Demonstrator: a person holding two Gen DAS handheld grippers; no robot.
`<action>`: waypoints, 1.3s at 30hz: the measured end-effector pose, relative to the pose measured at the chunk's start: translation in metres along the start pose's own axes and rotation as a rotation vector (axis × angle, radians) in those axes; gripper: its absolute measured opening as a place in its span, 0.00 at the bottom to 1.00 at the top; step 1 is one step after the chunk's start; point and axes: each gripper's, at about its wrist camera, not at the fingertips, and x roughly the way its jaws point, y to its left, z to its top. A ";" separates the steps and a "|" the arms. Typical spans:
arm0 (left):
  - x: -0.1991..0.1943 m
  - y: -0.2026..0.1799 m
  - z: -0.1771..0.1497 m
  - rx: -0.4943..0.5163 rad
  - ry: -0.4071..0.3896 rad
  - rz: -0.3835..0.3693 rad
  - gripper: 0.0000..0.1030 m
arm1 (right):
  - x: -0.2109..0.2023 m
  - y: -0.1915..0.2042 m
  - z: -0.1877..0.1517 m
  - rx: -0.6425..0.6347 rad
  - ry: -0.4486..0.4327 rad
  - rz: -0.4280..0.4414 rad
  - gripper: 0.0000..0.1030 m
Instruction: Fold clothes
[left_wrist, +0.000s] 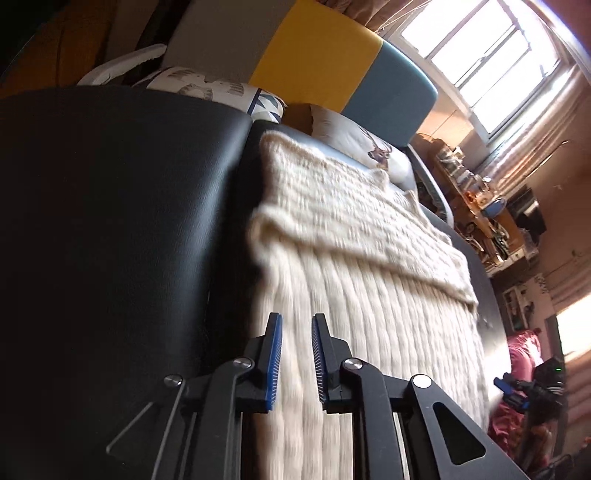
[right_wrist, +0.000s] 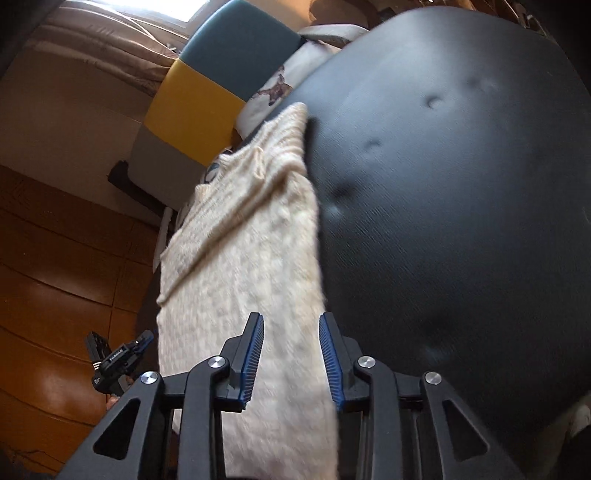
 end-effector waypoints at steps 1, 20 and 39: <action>-0.006 0.003 -0.011 -0.005 0.006 -0.014 0.21 | -0.002 -0.005 -0.010 0.005 0.022 0.001 0.32; -0.039 0.008 -0.114 0.074 0.075 -0.030 0.43 | 0.025 0.000 -0.054 -0.056 0.145 0.179 0.34; -0.023 -0.028 -0.120 0.113 0.098 -0.066 0.70 | 0.020 -0.019 -0.047 -0.012 0.117 0.266 0.36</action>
